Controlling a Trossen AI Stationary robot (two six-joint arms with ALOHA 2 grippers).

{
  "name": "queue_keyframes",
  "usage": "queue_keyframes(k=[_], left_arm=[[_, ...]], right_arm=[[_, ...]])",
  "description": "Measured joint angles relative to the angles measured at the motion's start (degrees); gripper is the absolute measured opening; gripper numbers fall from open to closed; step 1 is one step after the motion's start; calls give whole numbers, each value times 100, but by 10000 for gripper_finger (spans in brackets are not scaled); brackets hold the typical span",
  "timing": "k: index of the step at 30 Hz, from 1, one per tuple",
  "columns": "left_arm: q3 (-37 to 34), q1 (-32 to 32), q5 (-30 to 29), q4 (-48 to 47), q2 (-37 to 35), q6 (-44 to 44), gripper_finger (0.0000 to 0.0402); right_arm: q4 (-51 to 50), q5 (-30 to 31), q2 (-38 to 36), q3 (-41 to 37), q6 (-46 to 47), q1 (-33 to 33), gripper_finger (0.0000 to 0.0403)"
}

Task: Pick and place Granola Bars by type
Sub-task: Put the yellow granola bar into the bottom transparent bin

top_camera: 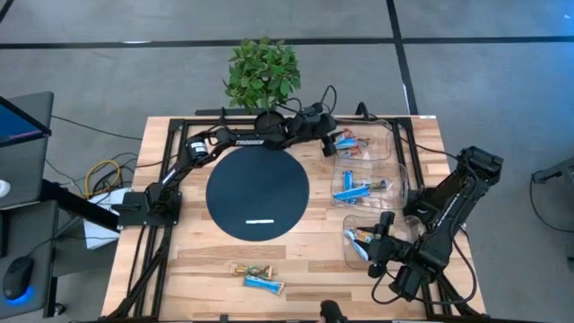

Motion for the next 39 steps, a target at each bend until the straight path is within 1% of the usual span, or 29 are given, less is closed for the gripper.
queue_keyframes(k=[2, 4, 8, 13, 16, 20, 22, 25, 28, 34, 37, 39], left_arm=[[37, -16, 16, -187, -42, 97, 180], [240, -65, 144, -531, -60, 311, 186], [828, -231, 320, -1773, -267, 707, 187], [1708, -554, 556, -3977, -535, 1180, 183], [2078, -759, 634, -5293, -762, 1349, 183], [2157, -974, 597, -6886, -1210, 1278, 183], [2157, -1061, 679, -7624, -1422, 1126, 183], [2000, -1192, 1069, -8620, -1699, 986, 183], [1653, -1363, 1443, -9285, -1857, 993, 183], [660, -1708, 1514, -9638, -2090, 992, 182], [96, -1788, 1529, -9638, -2227, 896, 182], [-321, -1801, 1680, -9533, -2416, 829, 182]], right_arm=[[0, 0, -2, 0, -1, 0, 169], [2, 0, -1, 0, -1, 0, 169], [7, 0, 1, 0, -1, 0, 169], [12, 3, 1, 3, 39, 0, 169], [30, 4, 1, 4, 40, -1, 169], [41, 17, 1, 4, 40, 0, 169], [39, 17, 1, 4, 40, -1, 169], [38, 22, 1, 4, 40, -16, 169], [35, 46, 1, 4, 40, -15, 169], [28, 66, 1, 4, 17, -15, 169], [23, 110, 1, 4, -2, -15, 169], [22, 177, 1, 4, -32, -15, 169]])
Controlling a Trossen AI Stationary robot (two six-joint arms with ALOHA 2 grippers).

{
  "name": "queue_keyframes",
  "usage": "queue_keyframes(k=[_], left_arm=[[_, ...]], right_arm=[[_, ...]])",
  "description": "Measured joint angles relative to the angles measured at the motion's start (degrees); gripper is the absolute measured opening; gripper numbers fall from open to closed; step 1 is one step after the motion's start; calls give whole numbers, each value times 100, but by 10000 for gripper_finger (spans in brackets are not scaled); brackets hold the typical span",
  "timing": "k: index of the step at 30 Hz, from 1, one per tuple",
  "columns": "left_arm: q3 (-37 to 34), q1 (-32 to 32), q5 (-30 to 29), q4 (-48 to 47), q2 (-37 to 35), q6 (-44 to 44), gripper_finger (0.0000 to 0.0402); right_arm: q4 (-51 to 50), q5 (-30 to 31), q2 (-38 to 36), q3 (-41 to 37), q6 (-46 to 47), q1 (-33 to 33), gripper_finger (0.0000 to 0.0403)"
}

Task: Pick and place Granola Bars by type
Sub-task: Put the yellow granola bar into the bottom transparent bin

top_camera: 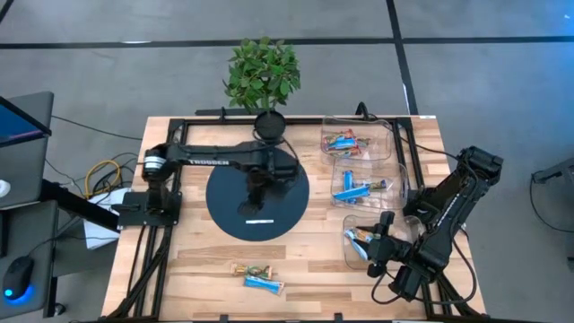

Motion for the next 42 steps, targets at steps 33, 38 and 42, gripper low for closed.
queue_keyframes(k=[33, 38, 42], left_arm=[[-7925, -910, -1475, 8342, -6699, -1419, 182], [-8532, -1514, -2125, 9125, -6732, -1596, 182], [-8562, -1870, -2340, 9231, -6741, -1674, 182]], right_arm=[[6662, -3559, 46, -509, -5877, -2567, 169], [7552, -4537, 155, -508, -5860, -2964, 169], [8454, -5124, 756, -483, -5849, -3187, 169]])
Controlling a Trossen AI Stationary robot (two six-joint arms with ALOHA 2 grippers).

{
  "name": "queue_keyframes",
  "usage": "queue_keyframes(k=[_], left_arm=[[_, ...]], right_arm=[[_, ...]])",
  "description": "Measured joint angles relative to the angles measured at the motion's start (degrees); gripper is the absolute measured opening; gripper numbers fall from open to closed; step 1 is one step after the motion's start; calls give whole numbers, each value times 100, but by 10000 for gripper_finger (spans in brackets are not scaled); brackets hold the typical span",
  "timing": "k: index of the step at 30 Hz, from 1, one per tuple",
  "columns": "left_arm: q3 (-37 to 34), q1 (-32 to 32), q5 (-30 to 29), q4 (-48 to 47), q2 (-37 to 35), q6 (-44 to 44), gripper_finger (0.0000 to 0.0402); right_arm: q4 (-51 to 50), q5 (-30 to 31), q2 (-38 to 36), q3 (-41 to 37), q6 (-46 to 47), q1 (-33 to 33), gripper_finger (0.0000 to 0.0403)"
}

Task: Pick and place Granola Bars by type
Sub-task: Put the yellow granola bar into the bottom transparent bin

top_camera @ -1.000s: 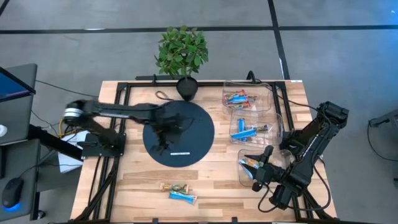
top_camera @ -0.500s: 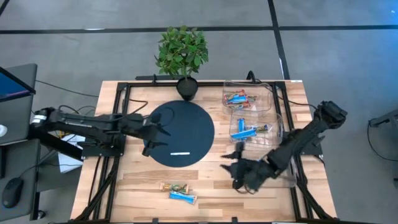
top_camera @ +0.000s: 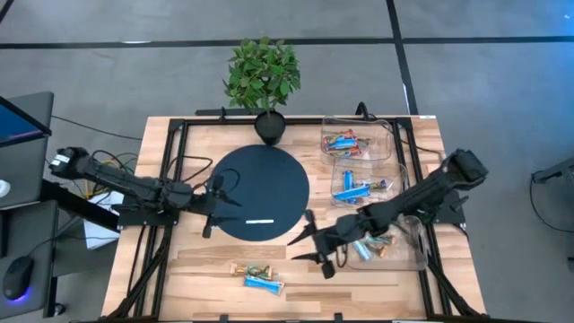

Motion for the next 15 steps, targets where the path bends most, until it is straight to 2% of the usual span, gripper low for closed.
queue_keyframes(k=[2, 5, 10, 15], left_arm=[[3, -174, -25, -44, -9, -76, 182], [3, -426, -134, -118, 12, -203, 182], [3, -827, -794, -309, 0, -316, 182], [3, -1123, -1465, -425, -4, -385, 182]], right_arm=[[350, -229, 419, 182, -29, -105, 169], [315, -331, 1049, 560, -40, -151, 169], [324, -341, 1864, 1377, -85, -154, 169], [-153, -349, 2529, 2187, -33, -190, 169]])
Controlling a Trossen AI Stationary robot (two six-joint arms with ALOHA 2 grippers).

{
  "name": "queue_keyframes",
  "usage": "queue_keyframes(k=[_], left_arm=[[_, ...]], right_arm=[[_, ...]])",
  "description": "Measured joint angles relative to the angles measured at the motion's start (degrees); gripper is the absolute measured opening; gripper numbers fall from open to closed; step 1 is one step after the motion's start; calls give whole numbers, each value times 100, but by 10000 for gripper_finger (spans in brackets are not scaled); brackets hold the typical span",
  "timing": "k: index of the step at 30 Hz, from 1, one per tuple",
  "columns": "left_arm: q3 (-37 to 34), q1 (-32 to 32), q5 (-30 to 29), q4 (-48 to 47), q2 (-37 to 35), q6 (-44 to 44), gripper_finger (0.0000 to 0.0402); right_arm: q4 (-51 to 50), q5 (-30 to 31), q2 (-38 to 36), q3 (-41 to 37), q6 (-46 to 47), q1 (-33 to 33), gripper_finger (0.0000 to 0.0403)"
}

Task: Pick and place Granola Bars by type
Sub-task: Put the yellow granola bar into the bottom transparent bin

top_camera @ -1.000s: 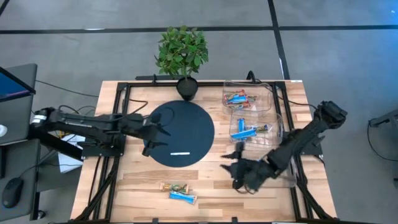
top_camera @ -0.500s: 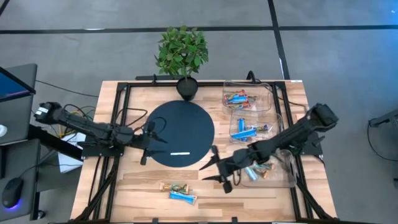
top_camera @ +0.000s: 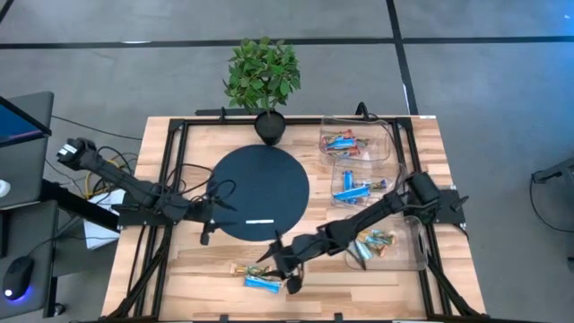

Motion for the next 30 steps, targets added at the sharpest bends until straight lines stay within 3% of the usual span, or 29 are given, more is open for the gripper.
queue_keyframes(k=[11, 17, 30], left_arm=[[2, -310, -1501, -184, 0, -112, 182], [7, -412, -1616, -291, 0, -191, 182], [7, -482, -1631, -365, 0, -304, 182]], right_arm=[[-1398, -135, 1145, 1661, 753, -72, 169], [-2300, -121, 1472, 2308, 883, -115, 169], [-2823, -96, 1449, 2247, 1455, -263, 169]])
